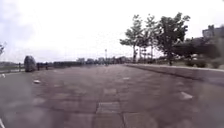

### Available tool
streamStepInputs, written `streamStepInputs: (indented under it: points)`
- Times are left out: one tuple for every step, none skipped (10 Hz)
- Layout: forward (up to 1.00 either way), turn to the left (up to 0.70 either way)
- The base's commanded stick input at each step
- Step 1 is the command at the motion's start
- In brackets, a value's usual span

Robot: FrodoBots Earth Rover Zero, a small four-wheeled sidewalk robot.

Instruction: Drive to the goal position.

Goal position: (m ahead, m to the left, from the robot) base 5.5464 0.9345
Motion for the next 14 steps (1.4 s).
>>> streamStepInputs:
  points:
    - [1.00,0.00]
    - [1.00,0.00]
    - [1.00,0.00]
    - [1.00,0.00]
    - [1.00,0.00]
    - [1.00,0.00]
    - [1.00,0.00]
    - [1.00,0.00]
    - [1.00,0.00]
    - [1.00,0.00]
    - [1.00,0.00]
    - [1.00,0.00]
    - [1.00,0.00]
    - [1.00,0.00]
